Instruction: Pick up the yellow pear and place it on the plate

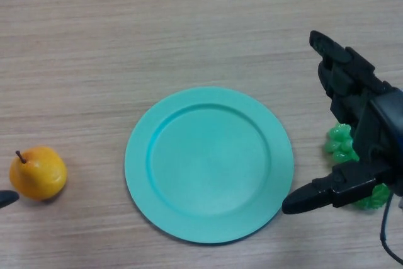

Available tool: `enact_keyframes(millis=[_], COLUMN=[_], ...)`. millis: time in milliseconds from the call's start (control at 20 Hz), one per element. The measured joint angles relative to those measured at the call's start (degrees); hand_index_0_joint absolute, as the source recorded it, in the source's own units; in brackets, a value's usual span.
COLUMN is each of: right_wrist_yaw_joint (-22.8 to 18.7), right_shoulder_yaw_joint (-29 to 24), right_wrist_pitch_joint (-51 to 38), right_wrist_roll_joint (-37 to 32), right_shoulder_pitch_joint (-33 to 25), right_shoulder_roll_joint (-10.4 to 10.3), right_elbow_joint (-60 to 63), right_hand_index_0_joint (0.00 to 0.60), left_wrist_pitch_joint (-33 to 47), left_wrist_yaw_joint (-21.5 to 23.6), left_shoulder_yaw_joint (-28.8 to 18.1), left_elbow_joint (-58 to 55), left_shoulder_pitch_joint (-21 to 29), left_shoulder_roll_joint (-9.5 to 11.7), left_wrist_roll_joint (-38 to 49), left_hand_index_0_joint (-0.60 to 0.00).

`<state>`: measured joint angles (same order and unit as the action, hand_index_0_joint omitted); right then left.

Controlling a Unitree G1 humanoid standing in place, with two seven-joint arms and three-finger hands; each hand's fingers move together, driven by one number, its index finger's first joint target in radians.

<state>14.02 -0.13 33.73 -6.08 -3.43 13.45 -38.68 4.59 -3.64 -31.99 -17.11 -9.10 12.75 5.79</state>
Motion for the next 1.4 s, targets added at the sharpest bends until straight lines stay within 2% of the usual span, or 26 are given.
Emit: enact_keyframes(millis=[150,300,400,600,750,1000,1150,1200,1400], right_wrist_yaw_joint=[0.0,-0.39,-0.5,-0.54,-0.55,-1.41,-1.49,-1.49,-1.52], right_shoulder_yaw_joint=[0.04,0.03,0.04,0.02,-0.64,-3.2,-3.78,-3.78,-3.83], right_wrist_pitch_joint=[-0.01,-0.01,-0.01,-0.01,-0.01,-0.4,-0.43,-0.43,-0.75], right_wrist_roll_joint=[0.0,0.0,0.01,0.05,0.01,0.01,0.01,0.01,0.02], right_shoulder_pitch_joint=[0.01,0.24,0.61,0.67,1.51,3.07,3.45,3.58,3.63], right_shoulder_roll_joint=[-0.01,-0.01,-0.01,-0.01,-0.01,0.0,0.0,0.0,0.0], right_elbow_joint=[-0.04,-0.06,-0.21,-0.65,-2.18,-2.76,-2.87,-2.99,-3.04], right_hand_index_0_joint=[0.0,0.0,0.0,0.0,0.0,0.0,0.0,0.0,0.0], left_wrist_pitch_joint=[-1.65,-1.56,-1.63,-3.72,-9.91,-14.04,-15.01,-18.57,-21.6], left_wrist_yaw_joint=[-0.18,-0.17,-0.17,-0.17,-1.76,-4.94,-6.61,-6.91,-8.7], left_shoulder_yaw_joint=[-0.01,0.02,0.05,1.08,2.89,10.52,13.54,14.8,18.95], left_elbow_joint=[-1.81,4.25,4.02,-1.78,-7.45,-14.93,-16.24,-17.67,-18.3], left_shoulder_pitch_joint=[0.22,0.66,0.46,0.69,1.04,2.78,4.02,4.88,7.14], left_shoulder_roll_joint=[-0.05,-0.04,0.05,0.05,0.03,-0.09,0.15,0.33,0.88], left_wrist_roll_joint=[0.26,0.24,0.19,0.11,0.08,0.32,0.34,0.69,2.7], left_hand_index_0_joint=[0.0,0.0,0.0,0.0,0.0,0.0,0.0,0.0,0.0])
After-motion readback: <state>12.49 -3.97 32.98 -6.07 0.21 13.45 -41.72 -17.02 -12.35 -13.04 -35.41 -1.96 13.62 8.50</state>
